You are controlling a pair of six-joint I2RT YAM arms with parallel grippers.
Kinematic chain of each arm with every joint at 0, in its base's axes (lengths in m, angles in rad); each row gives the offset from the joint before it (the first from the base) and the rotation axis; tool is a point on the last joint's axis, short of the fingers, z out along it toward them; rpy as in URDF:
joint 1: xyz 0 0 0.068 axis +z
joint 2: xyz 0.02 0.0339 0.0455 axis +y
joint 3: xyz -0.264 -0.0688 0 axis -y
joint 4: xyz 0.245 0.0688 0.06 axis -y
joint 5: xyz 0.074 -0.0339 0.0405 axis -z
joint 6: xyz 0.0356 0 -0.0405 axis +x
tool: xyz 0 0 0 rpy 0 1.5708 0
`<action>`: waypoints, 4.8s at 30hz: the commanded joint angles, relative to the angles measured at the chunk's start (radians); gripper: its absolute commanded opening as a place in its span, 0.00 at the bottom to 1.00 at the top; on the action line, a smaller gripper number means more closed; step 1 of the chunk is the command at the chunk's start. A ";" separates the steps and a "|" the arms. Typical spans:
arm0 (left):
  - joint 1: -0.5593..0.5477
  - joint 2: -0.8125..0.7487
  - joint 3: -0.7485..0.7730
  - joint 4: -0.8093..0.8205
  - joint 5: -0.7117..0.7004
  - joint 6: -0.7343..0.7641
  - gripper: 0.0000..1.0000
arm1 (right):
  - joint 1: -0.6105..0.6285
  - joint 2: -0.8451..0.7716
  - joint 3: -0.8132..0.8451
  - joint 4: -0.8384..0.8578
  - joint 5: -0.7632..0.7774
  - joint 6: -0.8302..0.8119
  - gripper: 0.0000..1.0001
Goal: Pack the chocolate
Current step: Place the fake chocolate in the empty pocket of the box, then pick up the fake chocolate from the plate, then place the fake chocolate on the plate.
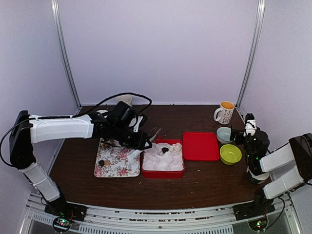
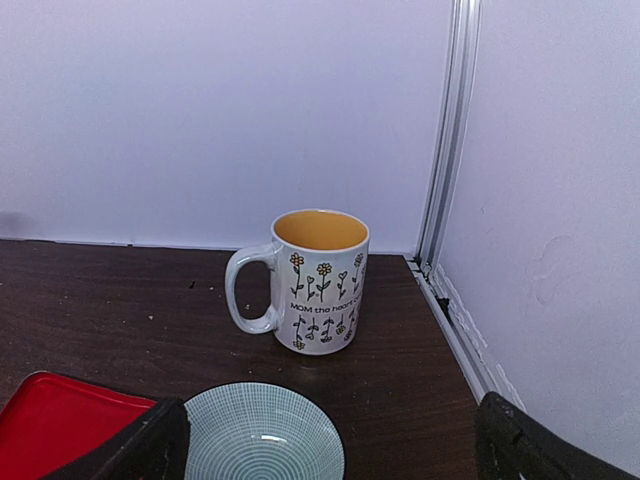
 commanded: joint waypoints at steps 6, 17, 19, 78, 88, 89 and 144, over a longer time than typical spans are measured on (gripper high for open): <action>0.038 -0.218 -0.089 -0.122 -0.133 -0.018 0.39 | -0.007 -0.007 0.019 0.006 -0.005 0.002 1.00; 0.097 -0.362 -0.153 -0.350 -0.182 -0.031 0.39 | -0.007 -0.007 0.020 0.006 -0.005 0.002 1.00; 0.116 -0.393 -0.172 -0.393 -0.186 -0.036 0.39 | -0.008 -0.008 0.018 0.006 -0.005 0.002 1.00; 0.268 -0.410 -0.294 -0.689 -0.157 0.034 0.42 | -0.008 -0.007 0.019 0.006 -0.005 0.002 1.00; 0.269 -0.416 -0.286 -0.705 -0.167 0.030 0.37 | -0.008 -0.007 0.019 0.006 -0.005 0.002 1.00; 0.269 -0.420 -0.285 -0.715 -0.172 0.029 0.37 | -0.008 -0.007 0.020 0.006 -0.005 0.003 1.00; 0.070 -0.195 -0.222 -0.214 -0.155 -0.003 0.40 | -0.008 -0.008 0.019 0.006 -0.007 0.003 1.00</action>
